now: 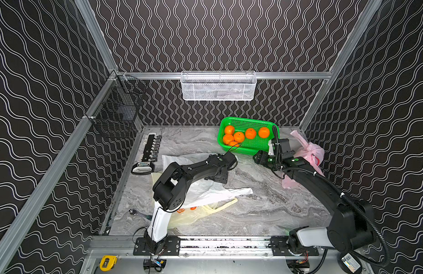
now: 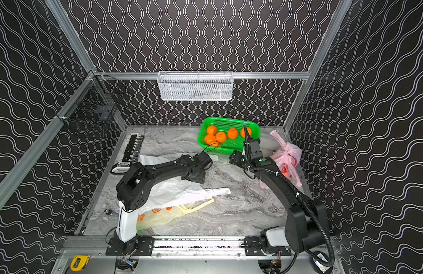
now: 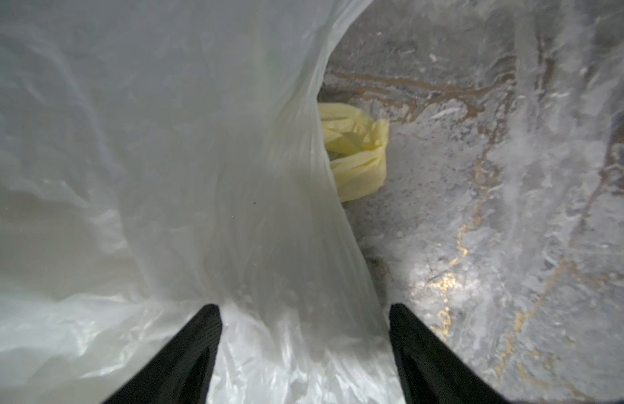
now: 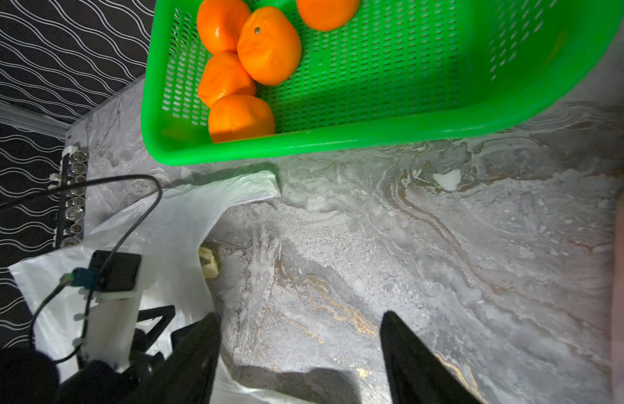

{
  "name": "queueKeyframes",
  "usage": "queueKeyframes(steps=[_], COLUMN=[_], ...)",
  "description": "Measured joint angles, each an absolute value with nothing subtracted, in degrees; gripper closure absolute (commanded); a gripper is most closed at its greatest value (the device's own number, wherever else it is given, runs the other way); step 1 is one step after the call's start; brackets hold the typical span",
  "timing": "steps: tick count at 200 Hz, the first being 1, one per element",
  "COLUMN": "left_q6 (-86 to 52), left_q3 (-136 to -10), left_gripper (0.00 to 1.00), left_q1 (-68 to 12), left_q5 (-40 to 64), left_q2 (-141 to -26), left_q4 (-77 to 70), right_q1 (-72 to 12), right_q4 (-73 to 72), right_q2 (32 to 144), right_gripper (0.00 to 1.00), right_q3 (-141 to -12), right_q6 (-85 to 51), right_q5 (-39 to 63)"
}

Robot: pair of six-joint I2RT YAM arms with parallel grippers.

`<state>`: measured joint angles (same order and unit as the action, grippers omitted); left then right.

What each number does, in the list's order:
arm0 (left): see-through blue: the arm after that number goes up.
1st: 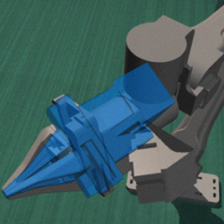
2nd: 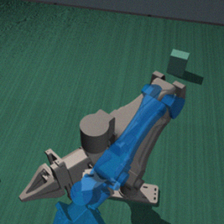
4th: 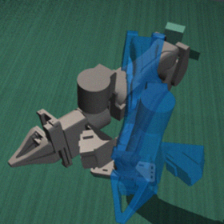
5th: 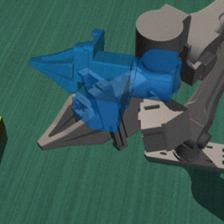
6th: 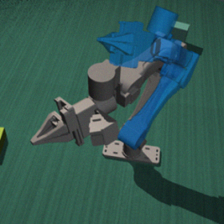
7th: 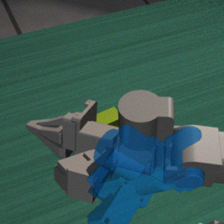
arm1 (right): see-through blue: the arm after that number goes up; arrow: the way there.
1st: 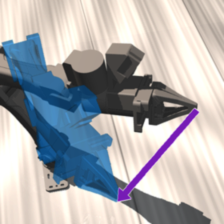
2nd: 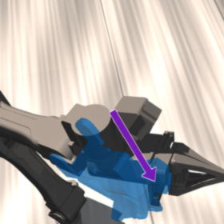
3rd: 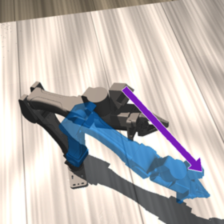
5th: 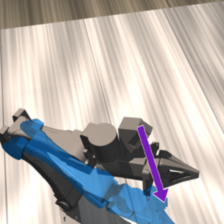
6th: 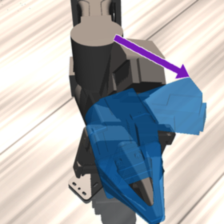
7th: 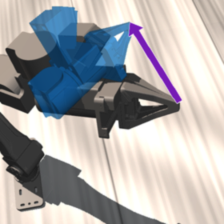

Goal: Place the oranges into plastic bags & tie knots
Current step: Open the plastic bag at the center of the board.

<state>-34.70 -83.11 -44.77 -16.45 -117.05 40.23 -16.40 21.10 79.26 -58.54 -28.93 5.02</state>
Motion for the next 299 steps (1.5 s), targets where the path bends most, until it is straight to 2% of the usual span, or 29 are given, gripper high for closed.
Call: queueKeyframes(steps=[34, 56, 89, 144, 174, 188, 207, 223, 244, 273, 299], left_q6=[-35.6, -35.6, -35.4, -33.5, -31.1, -29.6, -28.6, -28.3, -28.4, -28.6, -28.6], left_q3=[-79.2, -76.9, -74.9, -71.1, -70.8, -70.9, -71.3, -71.4, -70.9, -70.6, -70.9], left_gripper=[0.61, 0.81, 1.0, 1.0, 1.0, 1.0, 1.0, 1.0, 1.0, 1.0, 1.0], left_q1=[-44.6, -44.6, -44.1, -37.8, -36.5, -36.4, -36.2, -36.2, -36.2, -36.2, -36.2], left_q5=[-15.6, -15.1, -14.5, -9.1, -3.2, -0.1, 2.8, 5.8, 9.4, 12.3, 13.6], left_q2=[-114.6, -111.5, -105.2, -91.7, -85.6, -82.9, -80.0, -78.2, -76.6, -75.4, -75.5], left_q4=[38.3, 38.2, 37.8, 35.9, 34.1, 32.9, 31.2, 29.5, 26.6, 23.8, 22.6], right_q1=[-16.4, -16.3, -16.0, -11.3, -7.5, -6.7, -5.8, -5.3, -5.2, -6.3, -11.2], right_q4=[21.1, 21.2, 21.2, 21.0, 20.1, 18.2, 15.7, 12.8, 5.1, -9.5, -17.4], right_q2=[79.2, 78.4, 76.8, 72.9, 72.4, 72.4, 72.4, 72.1, 70.3, 68.2, 66.8], right_gripper=[0.35, 0.38, 0.43, 0.48, 0.47, 0.42, 0.3, 0.14, 0.01, 0.0, 0.0], right_q3=[-58.5, -58.5, -58.0, -54.0, -52.3, -51.1, -49.1, -47.5, -43.6, -38.8, -37.8], right_q6=[-29.3, -29.7, -31.3, -34.4, -34.8, -35.0, -35.6, -36.9, -39.7, -47.3, -51.9], right_q5=[5.0, 4.7, 2.9, 1.7, 6.5, 10.2, 15.2, 19.8, 27.3, 37.9, 41.3])
